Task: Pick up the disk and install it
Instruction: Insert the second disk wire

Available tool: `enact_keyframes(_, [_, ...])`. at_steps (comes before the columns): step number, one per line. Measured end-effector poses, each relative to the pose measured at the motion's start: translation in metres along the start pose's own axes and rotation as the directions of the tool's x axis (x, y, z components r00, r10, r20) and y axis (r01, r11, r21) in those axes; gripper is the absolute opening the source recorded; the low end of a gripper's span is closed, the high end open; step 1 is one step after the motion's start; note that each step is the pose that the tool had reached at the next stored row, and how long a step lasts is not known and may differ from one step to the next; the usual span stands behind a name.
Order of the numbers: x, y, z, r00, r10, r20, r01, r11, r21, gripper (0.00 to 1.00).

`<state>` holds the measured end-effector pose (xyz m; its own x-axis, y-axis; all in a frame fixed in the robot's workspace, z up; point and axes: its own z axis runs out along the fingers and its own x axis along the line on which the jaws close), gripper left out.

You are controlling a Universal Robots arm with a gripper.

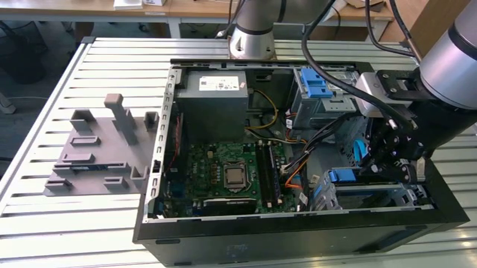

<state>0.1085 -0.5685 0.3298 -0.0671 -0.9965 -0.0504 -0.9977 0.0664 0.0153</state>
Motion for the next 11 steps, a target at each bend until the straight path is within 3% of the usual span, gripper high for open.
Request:
enact_keyframes(7, [0.0000, 0.0000, 0.0005, 1.0000, 0.000, 0.0008, 0.000, 1.0000, 0.0000, 0.17])
enact_keyframes(8, [0.0000, 0.0000, 0.0002, 1.0000, 0.000, 0.0008, 0.000, 1.0000, -0.0001, 0.23])
enact_keyframes(11, [-0.0001, 0.0000, -0.0015, 1.0000, 0.000, 0.0003, 0.000, 1.0000, 0.0000, 0.23])
